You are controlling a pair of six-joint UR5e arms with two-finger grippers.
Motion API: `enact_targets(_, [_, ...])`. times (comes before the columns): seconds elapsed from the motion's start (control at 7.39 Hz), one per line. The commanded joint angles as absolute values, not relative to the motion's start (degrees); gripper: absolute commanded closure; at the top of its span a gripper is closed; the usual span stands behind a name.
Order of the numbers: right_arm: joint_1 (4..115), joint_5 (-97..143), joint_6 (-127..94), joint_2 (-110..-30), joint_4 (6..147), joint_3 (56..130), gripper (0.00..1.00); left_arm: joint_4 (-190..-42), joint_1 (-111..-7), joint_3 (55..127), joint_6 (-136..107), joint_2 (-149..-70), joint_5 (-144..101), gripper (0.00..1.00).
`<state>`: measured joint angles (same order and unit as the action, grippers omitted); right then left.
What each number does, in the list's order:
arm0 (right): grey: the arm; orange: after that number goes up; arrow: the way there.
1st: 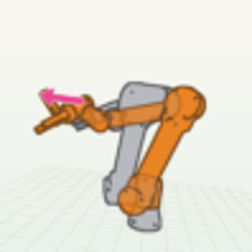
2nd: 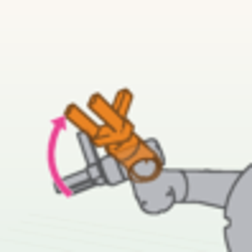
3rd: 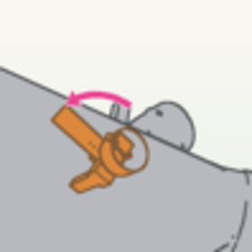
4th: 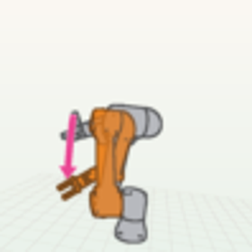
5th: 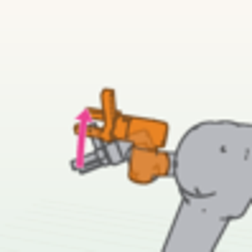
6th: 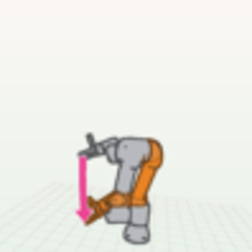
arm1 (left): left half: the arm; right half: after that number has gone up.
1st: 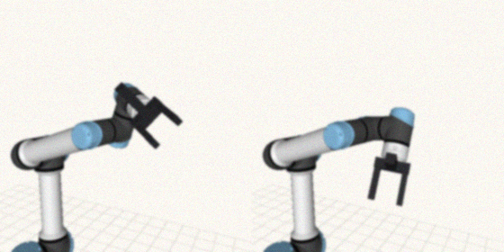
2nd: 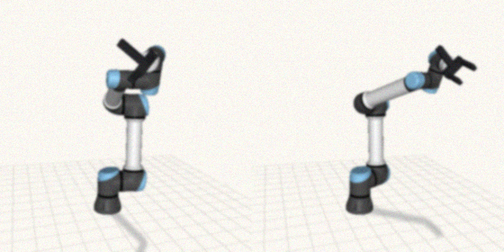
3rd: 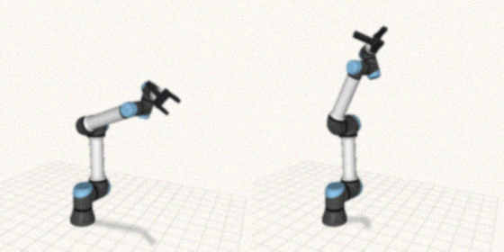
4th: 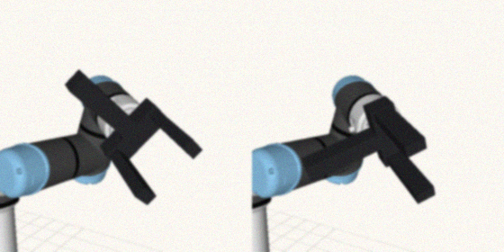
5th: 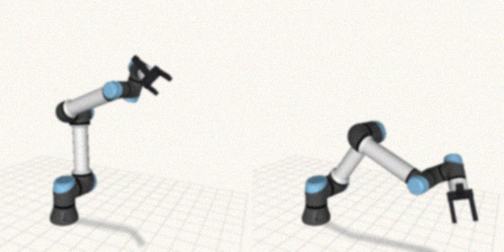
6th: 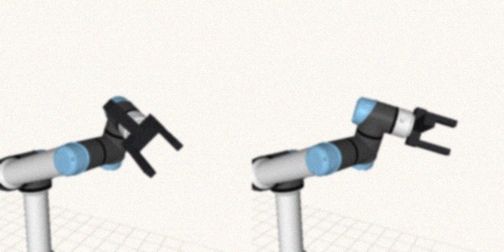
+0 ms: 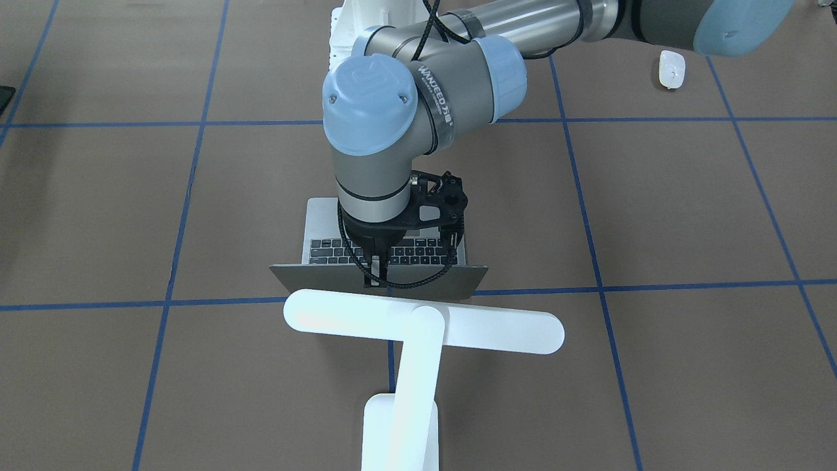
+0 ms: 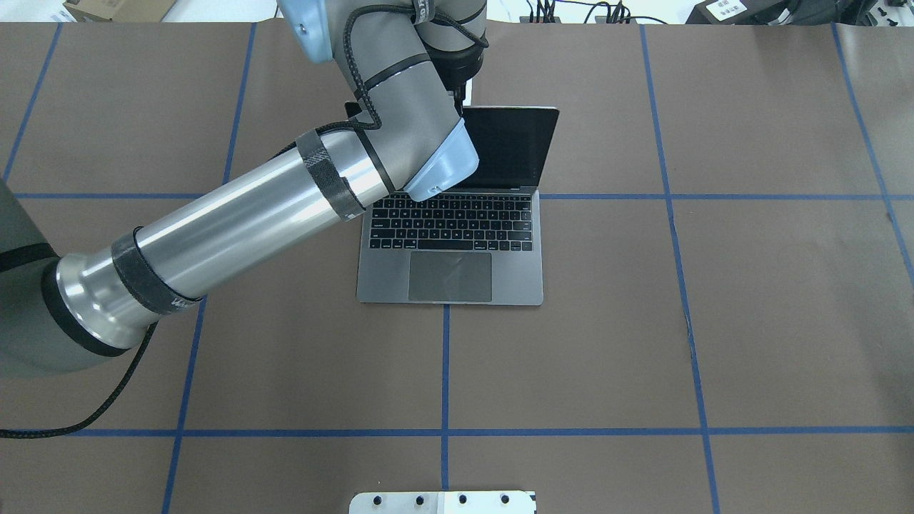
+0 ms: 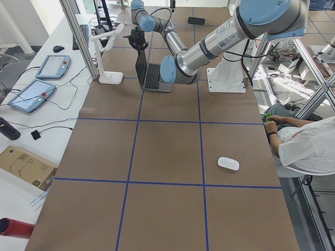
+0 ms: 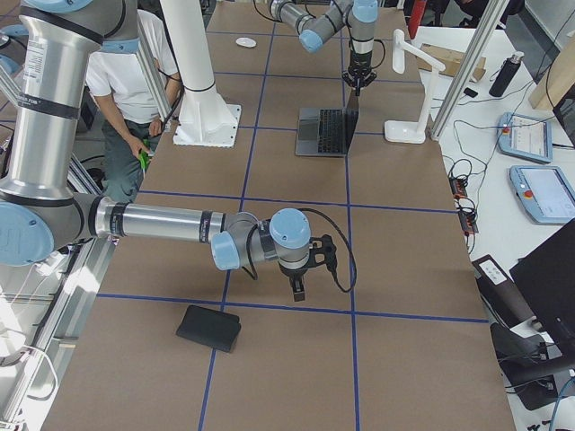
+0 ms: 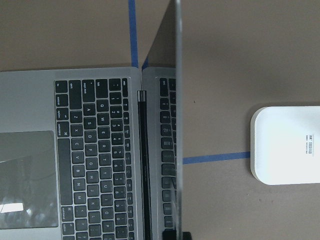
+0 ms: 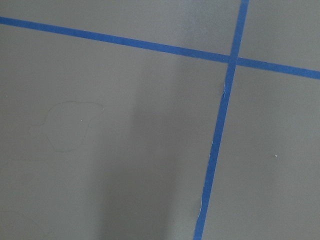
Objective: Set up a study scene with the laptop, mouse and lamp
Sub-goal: 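Lower the laptop onto the table in front of the lamp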
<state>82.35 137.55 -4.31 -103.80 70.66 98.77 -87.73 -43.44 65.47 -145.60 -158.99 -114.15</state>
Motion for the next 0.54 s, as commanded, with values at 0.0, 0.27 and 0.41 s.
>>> enact_targets(0.0, [82.4,137.5,-4.3,-103.8,70.7,98.4,0.01,-91.7,-43.6,62.8,-146.2,-159.0,-113.0,1.0])
enact_targets(0.27, [82.4,137.5,-4.3,-103.8,70.7,98.4,0.01,-92.3,-43.6,62.0,-147.8,-159.0,-111.8,1.0])
enact_targets(0.41, [82.4,137.5,-4.3,-103.8,70.7,98.4,0.01,-92.4,-43.9,61.7,-149.0,-159.0,-110.9,1.0])
